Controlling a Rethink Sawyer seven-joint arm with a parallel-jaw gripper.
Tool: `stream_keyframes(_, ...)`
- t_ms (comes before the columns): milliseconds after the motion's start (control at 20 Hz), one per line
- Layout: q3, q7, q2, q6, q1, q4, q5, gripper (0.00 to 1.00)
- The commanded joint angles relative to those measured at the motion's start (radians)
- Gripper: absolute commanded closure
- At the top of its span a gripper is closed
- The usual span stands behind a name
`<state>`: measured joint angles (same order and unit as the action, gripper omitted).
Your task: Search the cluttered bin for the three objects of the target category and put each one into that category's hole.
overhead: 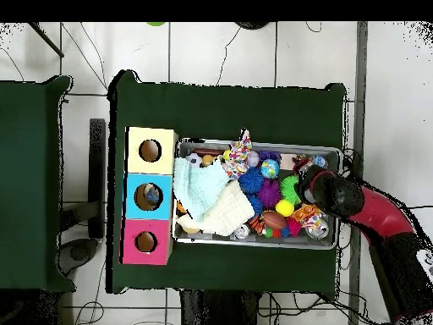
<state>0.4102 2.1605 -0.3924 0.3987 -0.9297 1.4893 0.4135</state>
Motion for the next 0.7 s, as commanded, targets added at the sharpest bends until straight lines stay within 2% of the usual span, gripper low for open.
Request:
stream_keyframes(50, -0.053, -0.019, 0.038, -0.073, 0.082, -0.05, 0.1, 0.0)
stream_keyframes(350, -0.133, 0.024, 0.049, -0.084, 0.14, -0.071, 0.113, 0.0)
stream_keyframes(700, -0.169, 0.024, 0.045, -0.058, 0.17, -0.087, 0.09, 0.0)
